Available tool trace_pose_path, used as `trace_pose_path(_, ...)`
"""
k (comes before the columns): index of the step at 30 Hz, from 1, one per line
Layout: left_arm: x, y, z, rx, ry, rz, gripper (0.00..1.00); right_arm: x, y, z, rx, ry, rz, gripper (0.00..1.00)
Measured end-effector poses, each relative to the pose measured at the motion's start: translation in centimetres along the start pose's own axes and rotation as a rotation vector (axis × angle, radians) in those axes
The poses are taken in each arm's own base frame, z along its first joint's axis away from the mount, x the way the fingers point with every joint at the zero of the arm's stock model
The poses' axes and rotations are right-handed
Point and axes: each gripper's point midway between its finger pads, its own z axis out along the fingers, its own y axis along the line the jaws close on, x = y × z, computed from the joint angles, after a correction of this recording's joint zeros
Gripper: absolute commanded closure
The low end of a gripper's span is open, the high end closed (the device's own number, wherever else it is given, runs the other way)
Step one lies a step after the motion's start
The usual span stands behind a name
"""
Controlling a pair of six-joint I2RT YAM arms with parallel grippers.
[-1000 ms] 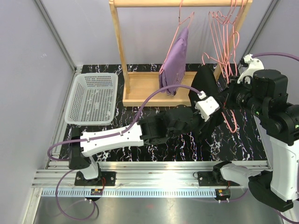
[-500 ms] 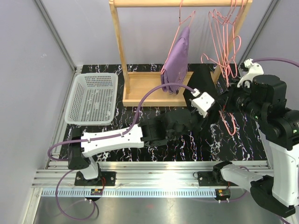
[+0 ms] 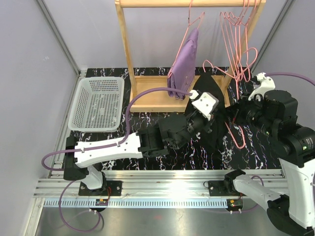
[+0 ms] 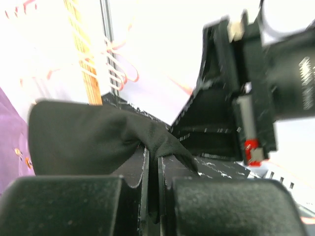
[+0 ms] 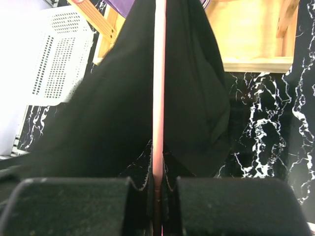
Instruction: Remove the trousers from the hanger
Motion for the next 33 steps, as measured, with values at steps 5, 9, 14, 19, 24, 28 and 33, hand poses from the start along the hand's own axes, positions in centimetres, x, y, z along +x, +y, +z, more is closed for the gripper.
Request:
trace_pose_path(5,-2.3,0.1,-0.1,-0.004,-0.044,0.027,1.00,1.0,-0.3,0.4,0.002,0.006,0.016,1.00)
trace_pose_path(9,-5.5,0.5,-0.2,-0.015,-0.103,0.034,1.00,1.6,-0.5,0.8,-0.004,-0.007,0.035,1.00)
trace_pose_path(14,-9.9,1.1,-0.8,-0.035,-0.184,0.038,1.00,3.1,-0.6,1.1,-0.026,-0.010,0.052,1.00)
trace_pose_path(19,-11.8,1.6,-1.4,-0.061,-0.220,0.067,1.00,4.2,-0.8,0.7,-0.050,-0.026,0.062,1.00)
trace_pose_path(24,-12.2,2.1,-1.6,-0.077,-0.224,0.104,1.00,5.0,-0.5,0.5,-0.084,-0.032,0.067,1.00)
trace_pose_path(28,-12.8,2.2,-2.0,-0.066,-0.232,0.127,1.00,5.5,-0.1,0.9,-0.119,-0.028,0.069,1.00)
trace_pose_path(33,-14.7,1.5,-3.2,0.011,-0.270,0.137,1.00,5.6,0.6,0.9,-0.159,-0.030,0.073,1.00)
